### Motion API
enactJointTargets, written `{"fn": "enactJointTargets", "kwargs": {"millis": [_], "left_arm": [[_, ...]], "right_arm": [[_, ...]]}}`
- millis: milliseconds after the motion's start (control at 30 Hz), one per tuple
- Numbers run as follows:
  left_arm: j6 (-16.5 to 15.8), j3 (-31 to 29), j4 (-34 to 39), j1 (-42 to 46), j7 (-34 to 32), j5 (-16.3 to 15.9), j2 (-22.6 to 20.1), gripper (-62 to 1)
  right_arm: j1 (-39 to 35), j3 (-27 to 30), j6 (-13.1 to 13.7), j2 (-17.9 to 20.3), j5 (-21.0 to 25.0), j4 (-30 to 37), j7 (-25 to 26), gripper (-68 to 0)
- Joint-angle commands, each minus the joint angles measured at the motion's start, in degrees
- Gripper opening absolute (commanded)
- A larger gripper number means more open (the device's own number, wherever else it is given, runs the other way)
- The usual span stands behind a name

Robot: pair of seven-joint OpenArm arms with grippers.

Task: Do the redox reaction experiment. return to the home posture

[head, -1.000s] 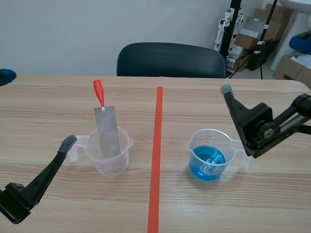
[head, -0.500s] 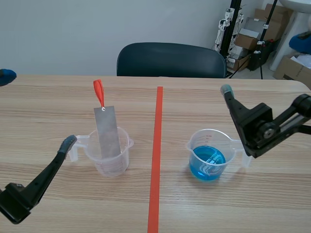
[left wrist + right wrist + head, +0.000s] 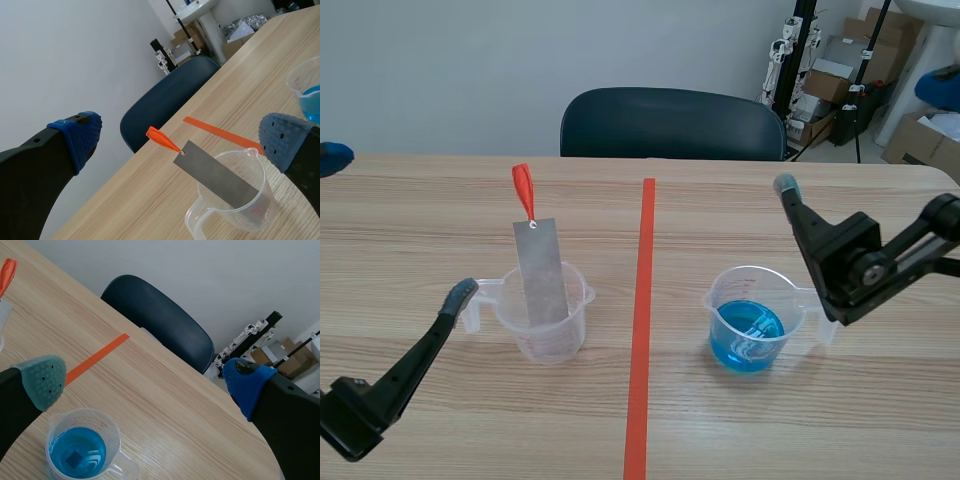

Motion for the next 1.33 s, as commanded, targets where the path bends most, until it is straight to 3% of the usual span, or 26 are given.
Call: {"fn": "enactJointTargets", "kwargs": {"millis": [0,1300], "left_arm": [[0.31,0.04,0.87,-0.15,-0.72,-0.55,-0.02,1.4],[0.31,0.04,0.87,-0.15,-0.72,-0.55,-0.02,1.4]], "right_arm": [[0.5,0.63,-0.61,0.15,0.0,0.61,0.46,-0.4],[0.5,0.63,-0.63,0.15,0.0,0.61,1.36,-0.4]]}}
